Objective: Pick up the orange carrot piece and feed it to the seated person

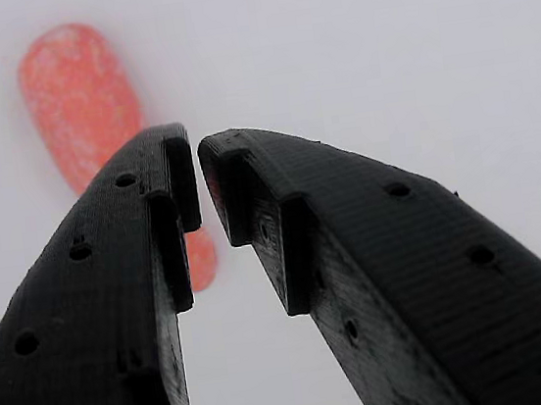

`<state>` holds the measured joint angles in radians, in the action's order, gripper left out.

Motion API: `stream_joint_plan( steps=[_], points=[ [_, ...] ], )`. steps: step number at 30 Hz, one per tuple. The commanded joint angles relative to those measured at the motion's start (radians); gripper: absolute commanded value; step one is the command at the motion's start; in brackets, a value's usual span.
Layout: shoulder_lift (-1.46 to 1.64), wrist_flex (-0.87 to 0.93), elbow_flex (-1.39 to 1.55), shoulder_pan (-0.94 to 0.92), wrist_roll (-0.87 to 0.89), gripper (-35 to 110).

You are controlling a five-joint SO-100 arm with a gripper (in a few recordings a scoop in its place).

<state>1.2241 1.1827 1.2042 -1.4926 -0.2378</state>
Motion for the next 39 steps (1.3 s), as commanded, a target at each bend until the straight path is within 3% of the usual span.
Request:
stream_joint_plan(
  steps=[1, 6, 17, 39],
  points=[
    [0.041, 0.006, -0.051, 0.015, -0.012, -2],
    [0.038, 0.002, -0.051, 0.052, -0.029, 1],
    [0.051, 0.015, -0.011, 0.051, -0.153, 29],
    [0.034, 0.002, 0.11, 0.003, -0.158, 21]
  ],
)
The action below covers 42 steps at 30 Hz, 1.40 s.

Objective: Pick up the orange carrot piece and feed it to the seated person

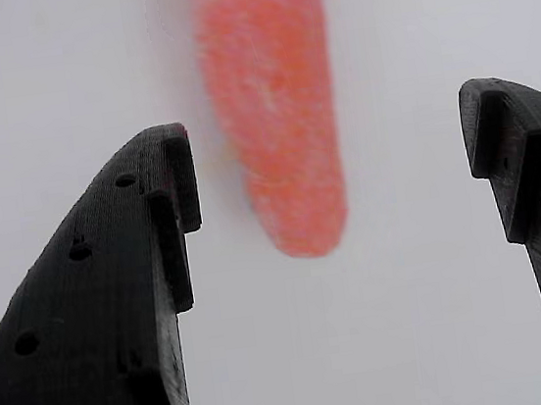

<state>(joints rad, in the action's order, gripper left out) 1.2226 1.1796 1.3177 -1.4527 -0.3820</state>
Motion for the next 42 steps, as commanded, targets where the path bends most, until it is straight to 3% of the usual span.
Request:
stream_joint_plan(
  steps=[1, 22, 28, 37, 42],
  points=[
    [0.035, 0.005, -0.003, -0.041, -0.014, 21],
    [-0.044, 0.003, -0.023, -0.046, -0.015, 21],
    [-0.049, 0.003, -0.023, -0.051, -0.089, 21],
    [-0.051, 0.003, -0.023, -0.058, -0.117, -4],
    [-0.04, 0.003, -0.023, -0.058, -0.117, -2]
  ],
)
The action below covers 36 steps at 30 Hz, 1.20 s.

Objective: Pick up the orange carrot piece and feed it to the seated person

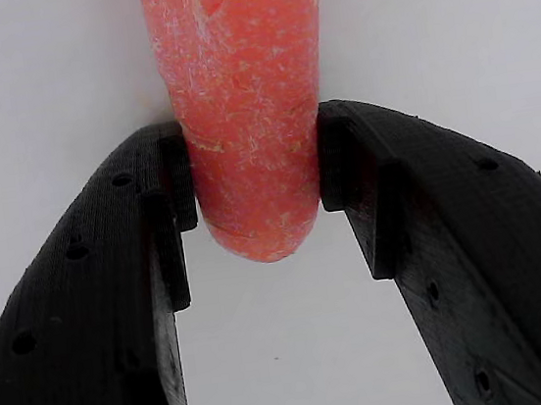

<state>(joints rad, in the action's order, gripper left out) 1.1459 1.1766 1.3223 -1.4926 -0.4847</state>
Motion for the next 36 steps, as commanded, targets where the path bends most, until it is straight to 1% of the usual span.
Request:
stream_joint_plan(
  steps=[1, 6, 11, 20, 27, 36],
  points=[
    [0.041, 0.006, -0.028, -0.02, -0.014, -2],
    [0.057, 0.006, -0.034, -0.02, -0.02, -3],
    [0.179, 0.015, -0.117, -0.008, -0.075, -3],
    [0.284, 0.008, -0.23, 0.026, -0.339, -3],
    [0.276, 0.008, -0.413, 0.077, -0.558, -3],
    [0.215, 0.008, -0.695, 0.222, -0.781, -3]
  ],
)
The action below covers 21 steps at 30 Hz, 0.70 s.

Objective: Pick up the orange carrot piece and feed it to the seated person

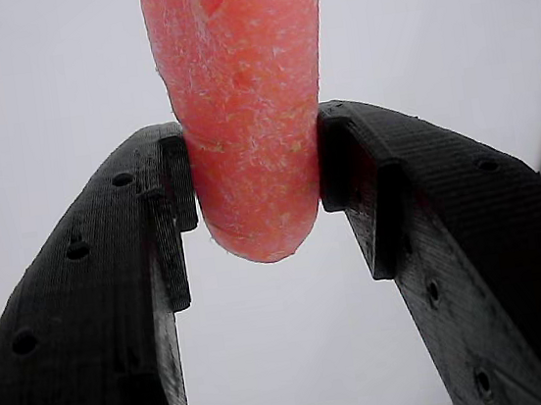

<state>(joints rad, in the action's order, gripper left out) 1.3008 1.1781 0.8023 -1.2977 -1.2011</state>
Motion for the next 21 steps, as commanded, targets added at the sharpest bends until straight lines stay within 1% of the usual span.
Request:
stream_joint_plan(
  steps=[1, 11, 21],
  points=[
    [0.044, 0.006, -0.209, 0.051, -0.084, -3],
    [-0.114, 0.014, -0.594, 0.267, -0.25, -3],
    [-0.296, 0.006, -1.022, 0.545, -0.276, -3]
  ],
)
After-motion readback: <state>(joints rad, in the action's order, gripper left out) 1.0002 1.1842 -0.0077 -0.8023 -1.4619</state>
